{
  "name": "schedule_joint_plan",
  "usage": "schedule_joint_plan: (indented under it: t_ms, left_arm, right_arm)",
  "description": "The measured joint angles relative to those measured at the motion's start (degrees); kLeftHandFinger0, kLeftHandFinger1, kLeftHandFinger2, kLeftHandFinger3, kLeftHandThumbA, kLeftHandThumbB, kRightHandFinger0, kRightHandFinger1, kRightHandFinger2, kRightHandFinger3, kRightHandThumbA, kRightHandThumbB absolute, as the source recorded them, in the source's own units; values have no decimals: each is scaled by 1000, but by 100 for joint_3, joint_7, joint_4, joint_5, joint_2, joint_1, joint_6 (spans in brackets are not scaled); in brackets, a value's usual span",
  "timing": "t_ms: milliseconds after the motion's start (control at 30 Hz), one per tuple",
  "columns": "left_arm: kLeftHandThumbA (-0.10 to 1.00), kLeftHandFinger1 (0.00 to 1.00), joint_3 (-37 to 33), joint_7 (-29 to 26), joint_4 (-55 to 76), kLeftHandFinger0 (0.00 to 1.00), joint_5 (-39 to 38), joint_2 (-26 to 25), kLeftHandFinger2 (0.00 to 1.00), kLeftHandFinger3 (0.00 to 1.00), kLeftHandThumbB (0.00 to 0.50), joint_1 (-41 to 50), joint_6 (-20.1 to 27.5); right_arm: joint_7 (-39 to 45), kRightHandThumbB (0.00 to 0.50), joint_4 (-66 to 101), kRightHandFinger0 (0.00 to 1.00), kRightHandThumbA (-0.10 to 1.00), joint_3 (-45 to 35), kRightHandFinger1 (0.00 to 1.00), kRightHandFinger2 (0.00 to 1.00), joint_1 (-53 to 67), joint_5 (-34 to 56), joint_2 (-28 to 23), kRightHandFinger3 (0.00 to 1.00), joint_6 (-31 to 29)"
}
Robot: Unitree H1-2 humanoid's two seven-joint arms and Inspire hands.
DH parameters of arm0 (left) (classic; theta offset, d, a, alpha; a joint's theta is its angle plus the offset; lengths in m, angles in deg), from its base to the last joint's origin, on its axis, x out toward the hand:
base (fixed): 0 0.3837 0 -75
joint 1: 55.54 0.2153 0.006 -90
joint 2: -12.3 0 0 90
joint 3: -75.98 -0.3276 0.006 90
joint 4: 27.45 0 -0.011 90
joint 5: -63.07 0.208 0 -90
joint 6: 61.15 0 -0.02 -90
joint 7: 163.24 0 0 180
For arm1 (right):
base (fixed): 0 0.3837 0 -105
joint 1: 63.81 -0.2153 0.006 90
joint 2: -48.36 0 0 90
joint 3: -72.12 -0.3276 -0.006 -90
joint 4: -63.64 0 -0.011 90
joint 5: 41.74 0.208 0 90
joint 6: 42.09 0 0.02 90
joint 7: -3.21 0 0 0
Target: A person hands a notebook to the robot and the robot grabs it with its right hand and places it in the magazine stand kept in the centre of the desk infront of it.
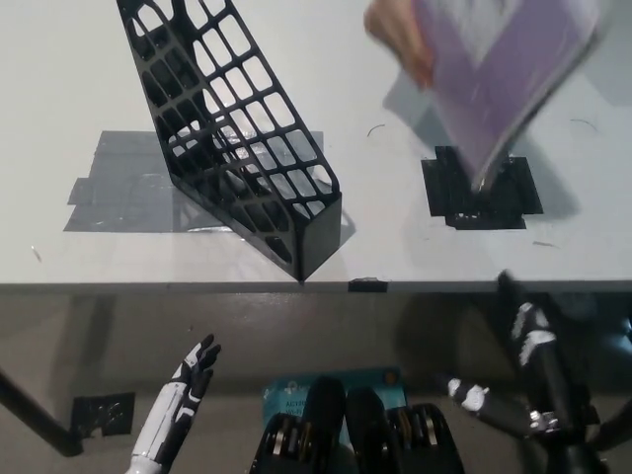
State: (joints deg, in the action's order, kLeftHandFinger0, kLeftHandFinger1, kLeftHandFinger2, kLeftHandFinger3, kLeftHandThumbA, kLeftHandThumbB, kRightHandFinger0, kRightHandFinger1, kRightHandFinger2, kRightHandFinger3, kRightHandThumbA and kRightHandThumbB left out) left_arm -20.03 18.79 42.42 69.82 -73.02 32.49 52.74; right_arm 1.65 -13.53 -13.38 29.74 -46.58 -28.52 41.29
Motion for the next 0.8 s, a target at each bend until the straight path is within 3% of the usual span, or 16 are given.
schedule_joint_plan:
  t_ms: [100, 200, 333, 367, 600, 800]
  left_arm:
    - [1000, 1000, -34, 56, -1, 1000, -2, -14, 1000, 1000, 500, -5, 26]
    - [1000, 1000, -76, 166, -2, 1000, -55, -42, 1000, 1000, 500, -4, 49]
    - [1000, 1000, -112, 320, -8, 1000, -163, -99, 1000, 1000, 500, -5, 76]
    - [1000, 1000, -113, 355, -8, 1000, -185, -109, 1000, 1000, 500, -5, 80]
    - [1000, 1000, -114, 475, -27, 1000, -242, -119, 1000, 1000, 500, -8, 88]
    - [1000, 1000, -110, 491, -28, 1000, -241, -120, 1000, 1000, 500, -25, 89]
  right_arm:
    - [-60, 198, 437, 1000, 1000, -231, 1000, 1000, -71, 52, 8, 1000, -120]
    - [-112, 241, 724, 1000, 1000, -445, 1000, 1000, -198, 100, 6, 1000, -147]
    - [-198, 237, 998, 1000, 1000, -712, 1000, 1000, -482, 140, 5, 1000, -128]
    - [-220, 214, 1022, 1000, 1000, -767, 1000, 1000, -577, 144, 5, 1000, -116]
    - [-294, 238, 913, 1000, 1000, -1080, 1000, 1000, -1187, 226, -24, 1000, 35]
    - [-306, 198, 467, 1000, 1000, -1224, 1000, 1000, -1705, 273, -87, 1000, 299]
